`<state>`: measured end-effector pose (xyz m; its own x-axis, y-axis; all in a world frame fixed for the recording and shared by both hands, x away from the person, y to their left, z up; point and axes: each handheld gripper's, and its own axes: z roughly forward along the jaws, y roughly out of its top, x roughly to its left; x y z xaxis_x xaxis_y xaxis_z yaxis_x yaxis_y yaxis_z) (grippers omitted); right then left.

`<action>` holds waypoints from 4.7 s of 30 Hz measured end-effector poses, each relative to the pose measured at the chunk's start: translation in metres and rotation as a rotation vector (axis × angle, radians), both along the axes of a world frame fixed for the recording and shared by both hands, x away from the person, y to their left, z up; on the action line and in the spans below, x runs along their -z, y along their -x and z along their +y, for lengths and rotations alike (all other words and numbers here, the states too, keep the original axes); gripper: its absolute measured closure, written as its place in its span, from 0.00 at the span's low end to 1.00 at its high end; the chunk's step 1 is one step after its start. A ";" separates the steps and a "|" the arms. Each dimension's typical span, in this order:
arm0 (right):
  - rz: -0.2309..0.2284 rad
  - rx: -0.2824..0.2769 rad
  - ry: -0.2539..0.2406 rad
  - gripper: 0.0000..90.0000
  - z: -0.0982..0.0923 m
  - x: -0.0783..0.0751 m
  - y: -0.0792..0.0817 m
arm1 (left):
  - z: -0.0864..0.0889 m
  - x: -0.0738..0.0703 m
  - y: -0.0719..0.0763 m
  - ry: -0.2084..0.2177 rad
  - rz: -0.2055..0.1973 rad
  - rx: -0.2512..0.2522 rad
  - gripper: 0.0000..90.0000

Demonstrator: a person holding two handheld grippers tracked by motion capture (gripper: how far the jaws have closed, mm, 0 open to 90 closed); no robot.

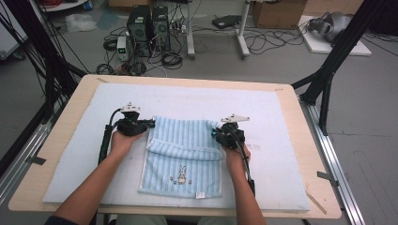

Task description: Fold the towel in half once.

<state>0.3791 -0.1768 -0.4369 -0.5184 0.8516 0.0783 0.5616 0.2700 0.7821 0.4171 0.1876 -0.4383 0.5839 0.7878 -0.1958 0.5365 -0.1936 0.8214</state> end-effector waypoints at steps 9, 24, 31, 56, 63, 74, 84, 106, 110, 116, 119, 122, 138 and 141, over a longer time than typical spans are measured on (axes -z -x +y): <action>0.022 0.038 0.019 0.90 0.004 0.004 -0.020 | 0.005 0.009 -0.013 0.025 -0.001 -0.025 0.95; 0.012 0.089 0.007 0.67 0.002 -0.004 -0.031 | 0.009 -0.002 -0.018 0.052 0.049 -0.017 0.62; 0.015 0.047 -0.016 0.58 -0.006 -0.012 -0.017 | 0.004 -0.005 0.003 0.087 0.030 0.041 0.57; 0.056 -0.170 -0.128 0.84 -0.030 -0.002 0.043 | -0.009 0.010 0.049 -0.037 0.037 0.194 0.85; 0.046 -0.170 -0.110 0.89 -0.030 0.002 0.047 | -0.003 0.009 0.060 0.029 -0.028 0.191 0.91; 0.007 -0.177 -0.123 0.89 -0.033 -0.008 0.059 | 0.009 0.001 0.081 0.101 -0.109 0.232 0.90; -0.014 -0.197 -0.130 0.89 -0.033 -0.013 0.082 | 0.015 -0.004 0.107 0.114 -0.123 0.246 0.89; -0.019 -0.210 -0.090 0.88 -0.031 -0.012 0.138 | 0.012 0.005 0.161 0.066 -0.112 0.271 0.88; -0.007 -0.219 -0.059 0.88 -0.030 -0.008 0.137 | 0.013 0.007 0.160 0.071 -0.082 0.261 0.85; 0.018 -0.230 -0.048 0.86 -0.029 -0.003 0.135 | 0.016 0.009 0.155 0.111 -0.039 0.218 0.64; 0.020 -0.238 -0.068 0.80 -0.030 -0.004 0.135 | 0.021 0.004 0.155 0.144 -0.066 0.199 0.60; 0.001 -0.256 -0.128 0.77 -0.032 -0.011 0.137 | 0.028 -0.003 0.156 0.179 -0.124 0.164 0.59; 0.002 -0.181 -0.096 0.77 -0.003 -0.012 0.078 | 0.037 -0.003 0.147 0.178 -0.126 0.114 0.59; 0.049 -0.247 -0.037 0.78 0.005 -0.004 0.076 | 0.038 -0.002 0.147 0.175 -0.124 0.111 0.59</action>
<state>0.3031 -0.1718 -0.4325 -0.7054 0.6954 0.1369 0.5196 0.3759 0.7673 0.2703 0.2253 -0.4363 0.6932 0.6777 -0.2452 0.4127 -0.0943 0.9060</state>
